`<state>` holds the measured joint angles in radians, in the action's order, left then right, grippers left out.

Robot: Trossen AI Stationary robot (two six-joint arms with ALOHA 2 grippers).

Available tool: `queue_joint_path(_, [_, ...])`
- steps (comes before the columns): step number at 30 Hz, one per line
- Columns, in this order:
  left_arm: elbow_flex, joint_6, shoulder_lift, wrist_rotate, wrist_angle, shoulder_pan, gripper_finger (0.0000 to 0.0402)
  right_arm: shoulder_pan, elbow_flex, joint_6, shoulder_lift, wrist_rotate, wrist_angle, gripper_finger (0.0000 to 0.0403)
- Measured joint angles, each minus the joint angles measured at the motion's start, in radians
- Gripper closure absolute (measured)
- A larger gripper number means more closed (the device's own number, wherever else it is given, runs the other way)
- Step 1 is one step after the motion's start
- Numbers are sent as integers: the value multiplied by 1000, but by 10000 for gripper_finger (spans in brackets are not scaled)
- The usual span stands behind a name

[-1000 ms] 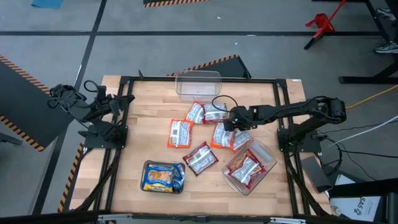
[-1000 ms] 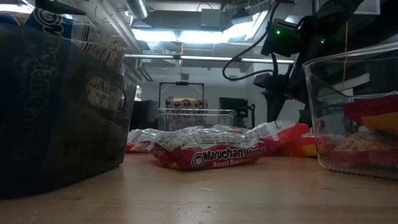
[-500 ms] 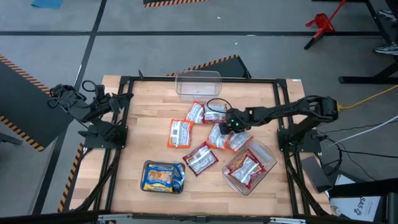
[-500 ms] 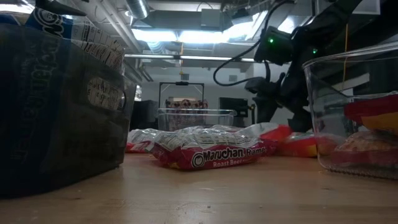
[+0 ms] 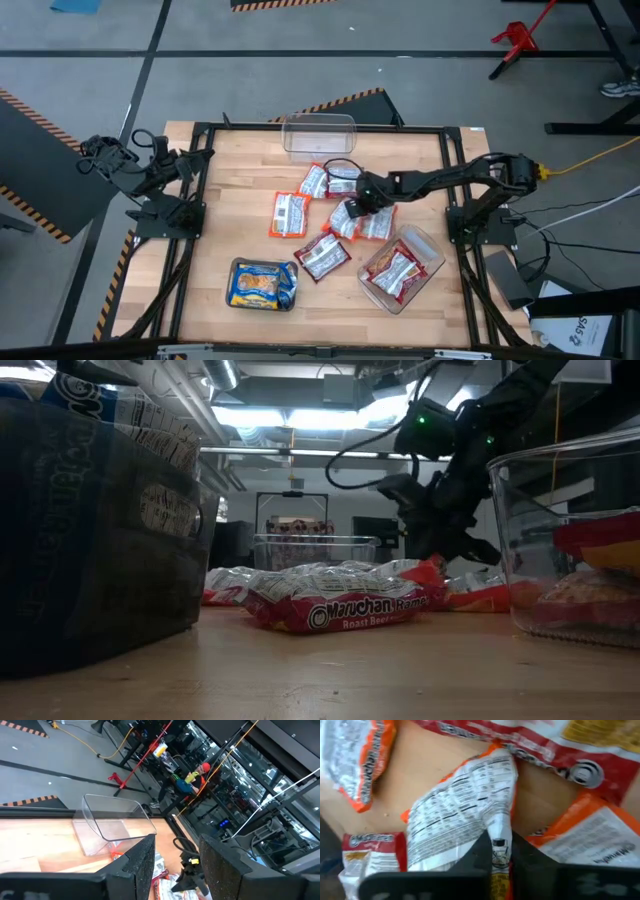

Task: Sort Maruchan noodles
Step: Put the orange noodle pack into the top transparent bin

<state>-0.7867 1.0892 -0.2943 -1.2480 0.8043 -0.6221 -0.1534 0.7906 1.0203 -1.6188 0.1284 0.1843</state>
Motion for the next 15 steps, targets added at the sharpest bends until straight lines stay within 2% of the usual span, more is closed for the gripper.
queue_joint_path(5, [0, 0, 0, 0, 7, 0, 255, 0, 64, -16, 0, 15, 40, 382])
queue_joint_path(8, [0, 0, 0, 0, 7, 0, 255, 2, 128, -43, 1, 21, 95, 395])
queue_joint_path(15, [0, 0, 0, 0, 15, 0, 255, -12, 356, -145, 12, -22, 259, 398])
